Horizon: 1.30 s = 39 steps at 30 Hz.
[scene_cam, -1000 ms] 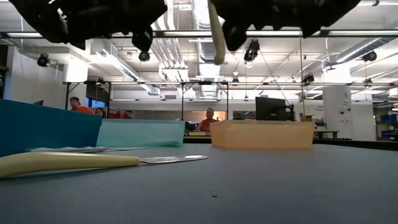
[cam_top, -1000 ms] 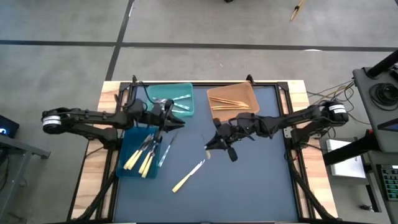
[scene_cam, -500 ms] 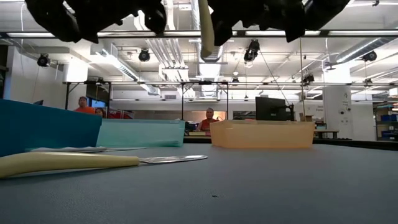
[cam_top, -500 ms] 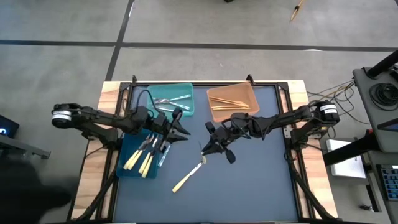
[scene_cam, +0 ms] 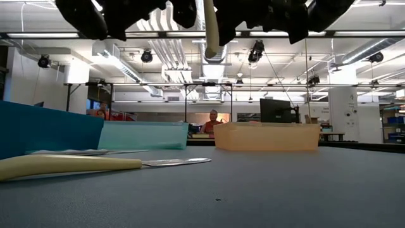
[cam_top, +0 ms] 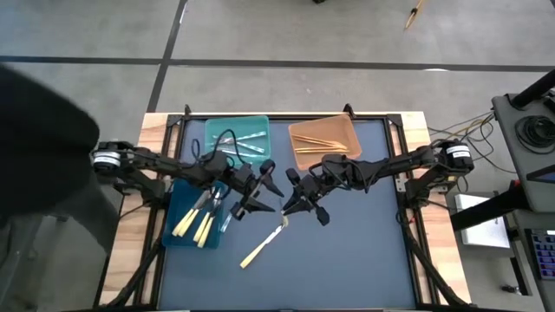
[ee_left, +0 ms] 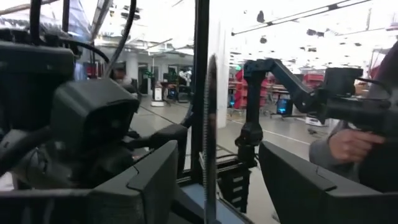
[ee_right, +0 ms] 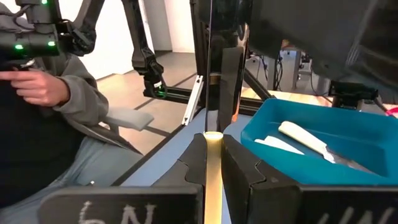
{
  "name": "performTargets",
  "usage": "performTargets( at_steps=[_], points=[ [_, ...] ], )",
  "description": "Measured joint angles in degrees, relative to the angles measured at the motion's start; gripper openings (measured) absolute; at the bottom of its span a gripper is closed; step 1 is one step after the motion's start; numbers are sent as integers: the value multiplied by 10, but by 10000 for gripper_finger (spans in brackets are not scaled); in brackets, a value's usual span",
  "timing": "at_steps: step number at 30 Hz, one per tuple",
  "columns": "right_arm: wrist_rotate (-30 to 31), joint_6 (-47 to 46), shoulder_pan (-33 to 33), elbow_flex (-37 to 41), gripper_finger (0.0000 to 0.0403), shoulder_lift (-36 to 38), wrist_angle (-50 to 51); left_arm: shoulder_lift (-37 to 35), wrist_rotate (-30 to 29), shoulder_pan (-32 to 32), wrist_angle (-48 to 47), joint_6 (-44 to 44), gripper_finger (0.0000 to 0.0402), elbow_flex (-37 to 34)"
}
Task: Sort silverware by color (type)
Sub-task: Put the light yellow knife into the blue bin
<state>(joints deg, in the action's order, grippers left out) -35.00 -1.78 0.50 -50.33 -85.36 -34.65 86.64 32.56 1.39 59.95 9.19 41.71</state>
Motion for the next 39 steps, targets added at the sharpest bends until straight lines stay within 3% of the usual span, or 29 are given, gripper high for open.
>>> performTargets(
  at_steps=[6, 10, 19, 32, 36, 39],
  points=[
    [-1, 4, 7, 0, 15, 0, 1, 35, 13, -2, 0, 10, 198, 34],
    [0, 10, 11, 1, 15, 0, 3, 45, 15, -5, 2, 10, 170, 46],
    [0, 20, 10, 1, 28, 0, 4, 38, -3, -5, -5, 45, 11, 45],
    [5, -12, 33, 1, 110, 0, 14, 21, -48, -8, -35, 128, 0, 42],
    [5, -20, 43, 1, 129, 0, 15, -11, -84, -13, -112, 146, 0, 39],
    [6, -21, 50, 1, 141, 0, 21, -55, -137, -23, -226, 153, 0, 42]
  ],
)
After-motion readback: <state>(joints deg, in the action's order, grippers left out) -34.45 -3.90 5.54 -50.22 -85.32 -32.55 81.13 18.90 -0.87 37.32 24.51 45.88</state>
